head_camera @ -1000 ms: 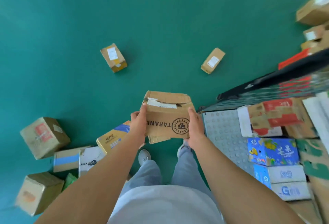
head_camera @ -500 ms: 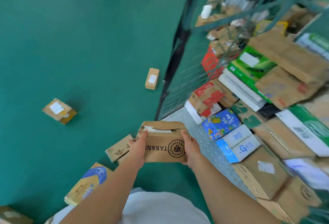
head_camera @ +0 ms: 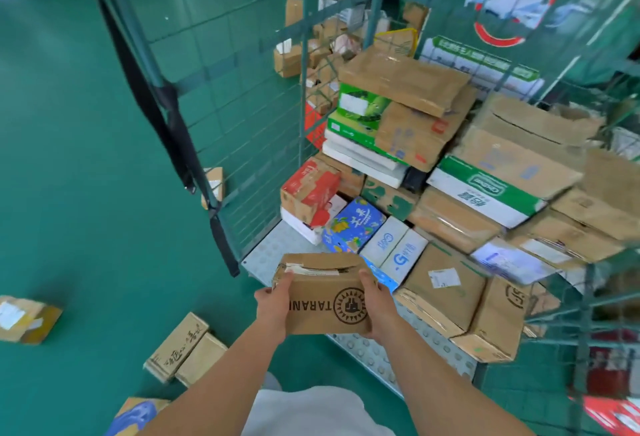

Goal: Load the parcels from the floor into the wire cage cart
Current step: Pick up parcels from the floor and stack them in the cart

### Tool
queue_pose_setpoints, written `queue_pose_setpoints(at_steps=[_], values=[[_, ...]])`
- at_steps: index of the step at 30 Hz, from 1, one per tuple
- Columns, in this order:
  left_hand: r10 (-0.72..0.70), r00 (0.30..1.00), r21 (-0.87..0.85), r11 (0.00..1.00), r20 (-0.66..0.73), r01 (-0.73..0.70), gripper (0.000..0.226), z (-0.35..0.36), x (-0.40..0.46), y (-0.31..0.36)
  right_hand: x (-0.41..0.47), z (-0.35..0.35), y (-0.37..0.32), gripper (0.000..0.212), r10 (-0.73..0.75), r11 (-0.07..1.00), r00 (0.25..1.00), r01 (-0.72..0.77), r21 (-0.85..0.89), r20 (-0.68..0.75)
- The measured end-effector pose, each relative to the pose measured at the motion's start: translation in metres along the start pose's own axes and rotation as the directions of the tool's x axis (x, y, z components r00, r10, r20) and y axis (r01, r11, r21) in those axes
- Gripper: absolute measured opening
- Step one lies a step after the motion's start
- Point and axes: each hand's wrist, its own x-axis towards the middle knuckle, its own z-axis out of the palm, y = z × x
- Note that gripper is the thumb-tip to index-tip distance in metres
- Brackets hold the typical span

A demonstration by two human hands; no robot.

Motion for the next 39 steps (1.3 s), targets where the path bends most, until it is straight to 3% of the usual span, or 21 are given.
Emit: queue_pose_setpoints(at_steps=[10,14,18,21,22,29,34,35,37,39], values=[[-0.013,0.998,0.092,0.996,0.068,0.007,0.096,0.072,0.058,0.044,0.059,-0.023,-0.050,0.082,0.006,1.000,0.999,-0.005,0.027,-0.039],[0.002,0.996,0.191,0.981,0.090,-0.020,0.066,0.108,0.100,0.087,0.107,-0.022,-0.095,0.069,-0.137,0.982,0.987,0.124,-0.144,-0.087],[-0.029,0.996,0.202,0.979,0.081,0.012,0.055,0.143,0.168,0.137,0.170,-0.006,-0.161,0.066,-0.251,0.937,0.962,0.213,-0.277,-0.109],[-0.126,0.986,0.145,0.983,0.106,0.110,0.013,0.168,0.205,0.169,0.226,0.009,-0.200,0.067,-0.255,0.914,0.961,0.203,-0.352,-0.107],[-0.157,0.981,0.141,0.980,0.112,0.140,0.008,0.176,0.222,0.175,0.247,0.013,-0.209,0.066,-0.254,0.903,0.963,0.203,-0.380,-0.090],[-0.353,0.926,0.208,0.924,0.135,0.322,0.014,0.220,0.342,0.188,0.367,0.045,-0.242,0.079,-0.184,0.769,0.977,0.073,-0.635,-0.111],[-0.367,0.925,0.202,0.917,0.099,0.343,0.017,0.246,0.417,0.190,0.451,0.076,-0.273,0.081,-0.195,0.631,0.980,0.093,-0.770,-0.042],[-0.352,0.930,0.152,0.930,0.109,0.334,0.010,0.251,0.428,0.192,0.465,0.083,-0.282,0.082,-0.212,0.654,0.977,0.122,-0.747,-0.026],[-0.348,0.928,0.095,0.936,0.130,0.338,0.031,0.256,0.452,0.196,0.492,0.096,-0.295,0.088,-0.249,0.745,0.968,0.171,-0.645,-0.031],[-0.335,0.933,0.142,0.938,0.130,0.316,0.042,0.259,0.468,0.199,0.511,0.105,-0.296,0.084,-0.226,0.829,0.972,0.159,-0.536,-0.060]])
